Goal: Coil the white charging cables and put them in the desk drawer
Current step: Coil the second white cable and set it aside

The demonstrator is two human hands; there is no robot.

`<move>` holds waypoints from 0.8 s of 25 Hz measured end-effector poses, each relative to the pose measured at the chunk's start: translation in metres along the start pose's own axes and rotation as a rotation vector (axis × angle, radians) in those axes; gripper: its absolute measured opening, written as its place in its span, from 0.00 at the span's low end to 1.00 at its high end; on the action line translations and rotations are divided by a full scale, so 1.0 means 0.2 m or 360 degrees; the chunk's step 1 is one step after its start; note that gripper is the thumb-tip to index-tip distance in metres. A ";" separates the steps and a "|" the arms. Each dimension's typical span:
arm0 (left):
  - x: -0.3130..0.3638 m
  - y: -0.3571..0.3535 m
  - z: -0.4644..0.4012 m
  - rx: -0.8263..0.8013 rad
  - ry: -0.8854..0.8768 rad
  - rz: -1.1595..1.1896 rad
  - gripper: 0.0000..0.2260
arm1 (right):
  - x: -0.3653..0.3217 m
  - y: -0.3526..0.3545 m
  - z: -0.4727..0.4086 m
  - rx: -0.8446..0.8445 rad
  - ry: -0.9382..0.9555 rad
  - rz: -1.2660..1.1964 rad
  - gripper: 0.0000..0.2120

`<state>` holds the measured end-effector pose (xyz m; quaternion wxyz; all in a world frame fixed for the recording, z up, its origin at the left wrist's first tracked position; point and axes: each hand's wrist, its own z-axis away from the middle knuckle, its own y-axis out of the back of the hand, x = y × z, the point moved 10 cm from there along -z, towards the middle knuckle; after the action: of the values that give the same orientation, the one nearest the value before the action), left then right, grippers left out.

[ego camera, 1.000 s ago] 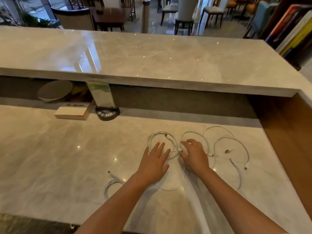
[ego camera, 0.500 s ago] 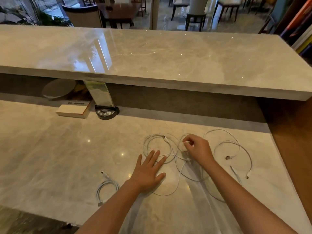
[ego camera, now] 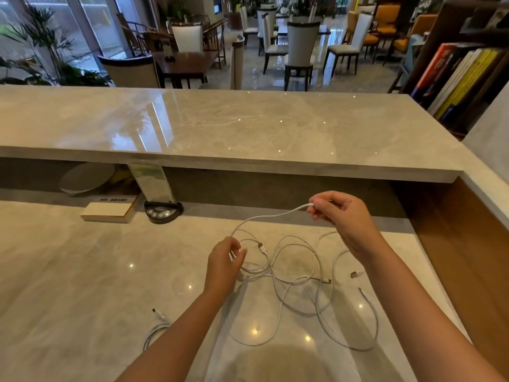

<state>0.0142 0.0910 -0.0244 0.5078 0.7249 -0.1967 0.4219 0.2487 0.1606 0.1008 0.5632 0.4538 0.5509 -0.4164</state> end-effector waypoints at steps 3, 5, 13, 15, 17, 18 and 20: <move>0.01 0.06 -0.09 0.0171 0.0278 0.0461 0.05 | -0.03 0.00 0.05 -0.0020 -0.0009 -0.0266 0.06; 0.03 0.03 -0.14 0.0010 0.0377 0.0652 0.01 | -0.01 0.08 0.06 0.0095 -0.0042 -0.0472 0.06; 0.34 -0.06 -0.02 -0.1223 0.0520 0.1277 0.10 | 0.13 0.43 0.08 0.0672 -0.0108 -0.1197 0.04; 0.35 -0.04 -0.01 -0.1329 0.0291 0.0683 0.11 | 0.13 0.51 0.10 0.0832 -0.0035 -0.1252 0.04; 0.34 -0.01 -0.04 -0.1224 0.0232 0.0620 0.10 | 0.09 0.58 0.16 0.0986 0.0010 -0.0723 0.04; 0.34 0.02 -0.06 -0.1101 0.0255 0.0775 0.10 | 0.06 0.58 0.18 0.1016 0.0015 -0.0243 0.04; 0.38 0.08 -0.11 -0.0801 0.0248 0.1070 0.10 | -0.01 0.45 0.19 0.0810 0.0067 0.0715 0.04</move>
<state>0.0367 0.1143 0.0491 0.5163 0.4399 -0.4799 0.5565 0.3456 0.1454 0.1070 0.4980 0.6984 0.3270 -0.3966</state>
